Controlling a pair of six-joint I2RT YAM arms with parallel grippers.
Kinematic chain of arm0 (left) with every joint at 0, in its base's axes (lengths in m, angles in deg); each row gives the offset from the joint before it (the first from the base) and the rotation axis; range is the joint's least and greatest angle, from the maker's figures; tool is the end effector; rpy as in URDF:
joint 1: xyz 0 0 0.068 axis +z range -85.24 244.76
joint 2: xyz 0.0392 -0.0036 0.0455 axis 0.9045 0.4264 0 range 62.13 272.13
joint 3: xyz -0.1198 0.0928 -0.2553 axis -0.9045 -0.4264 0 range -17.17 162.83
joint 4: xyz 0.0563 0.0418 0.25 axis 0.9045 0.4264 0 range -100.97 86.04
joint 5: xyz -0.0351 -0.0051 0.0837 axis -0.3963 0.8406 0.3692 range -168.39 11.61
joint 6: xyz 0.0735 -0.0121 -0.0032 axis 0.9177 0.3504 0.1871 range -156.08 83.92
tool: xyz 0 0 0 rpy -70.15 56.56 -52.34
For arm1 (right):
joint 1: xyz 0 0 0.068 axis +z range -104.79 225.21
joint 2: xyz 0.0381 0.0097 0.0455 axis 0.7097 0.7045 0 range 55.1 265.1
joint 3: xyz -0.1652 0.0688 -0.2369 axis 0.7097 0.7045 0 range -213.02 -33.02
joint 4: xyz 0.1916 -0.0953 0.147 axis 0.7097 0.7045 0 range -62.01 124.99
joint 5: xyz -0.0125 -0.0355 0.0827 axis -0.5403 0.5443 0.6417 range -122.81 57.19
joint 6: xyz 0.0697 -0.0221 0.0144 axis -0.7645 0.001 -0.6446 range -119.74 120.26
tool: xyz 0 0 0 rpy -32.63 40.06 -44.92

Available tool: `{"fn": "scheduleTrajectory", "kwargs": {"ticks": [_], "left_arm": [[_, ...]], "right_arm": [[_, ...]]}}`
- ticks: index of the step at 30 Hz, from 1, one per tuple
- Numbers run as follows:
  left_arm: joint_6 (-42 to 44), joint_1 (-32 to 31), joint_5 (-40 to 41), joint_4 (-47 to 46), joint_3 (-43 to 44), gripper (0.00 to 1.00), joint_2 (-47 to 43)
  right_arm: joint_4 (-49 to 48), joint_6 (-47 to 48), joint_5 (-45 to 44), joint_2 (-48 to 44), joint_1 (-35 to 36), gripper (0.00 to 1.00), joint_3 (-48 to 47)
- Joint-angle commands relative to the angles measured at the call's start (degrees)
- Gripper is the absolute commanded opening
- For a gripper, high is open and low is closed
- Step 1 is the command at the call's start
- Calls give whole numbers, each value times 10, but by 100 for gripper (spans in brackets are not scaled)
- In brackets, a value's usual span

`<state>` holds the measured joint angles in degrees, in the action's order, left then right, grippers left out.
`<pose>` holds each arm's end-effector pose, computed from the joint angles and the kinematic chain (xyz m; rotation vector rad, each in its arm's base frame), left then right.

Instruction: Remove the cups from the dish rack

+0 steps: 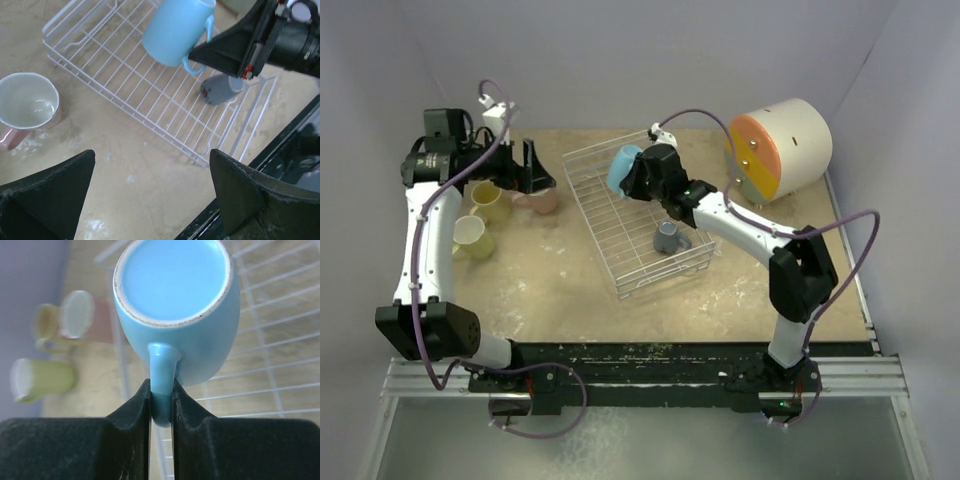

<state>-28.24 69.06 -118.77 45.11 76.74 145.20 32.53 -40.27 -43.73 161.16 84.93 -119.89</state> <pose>0.3005 -0.0182 0.4185 0.4022 2.1953 -0.7110 0.3714 0.2932 0.3135 0.1421 2.0439 0.7111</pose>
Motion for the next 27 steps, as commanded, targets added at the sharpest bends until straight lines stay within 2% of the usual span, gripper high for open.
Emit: {"fn": "scheduleTrajectory", "kwargs": {"ticks": [1, 4, 6, 7, 9, 10, 14, 16, 20, 27], "left_arm": [[-112, 48, -172, -78, 20, 99, -8], [-186, 57, -251, -133, 12, 99, -1], [-261, 57, -298, -205, -15, 99, -5], [-307, 57, -316, -259, -36, 100, -15], [-436, 57, -325, -439, -88, 99, -51], [-476, 58, -322, -498, -110, 99, -63], [-618, 57, -323, -647, -145, 99, -90], [-666, 58, -331, -687, -152, 99, -89], [-704, 58, -328, -704, -170, 99, -85], [-858, 59, -324, -869, -234, 99, -91]], "right_arm": [[-254, -71, 118, -76, 0, 0, 60], [-360, -117, 154, -99, 0, 0, 118], [-437, -153, 186, -109, 0, 0, 148], [-471, -169, 204, -112, 1, 0, 160], [-530, -191, 231, -108, 2, 0, 168], [-550, -201, 242, -105, 2, 0, 170], [-626, -239, 264, -97, 3, 0, 175], [-650, -250, 265, -97, 4, 0, 179], [-701, -278, 261, -96, 6, 0, 183], [-769, -314, 233, -94, 17, 0, 202]]}}
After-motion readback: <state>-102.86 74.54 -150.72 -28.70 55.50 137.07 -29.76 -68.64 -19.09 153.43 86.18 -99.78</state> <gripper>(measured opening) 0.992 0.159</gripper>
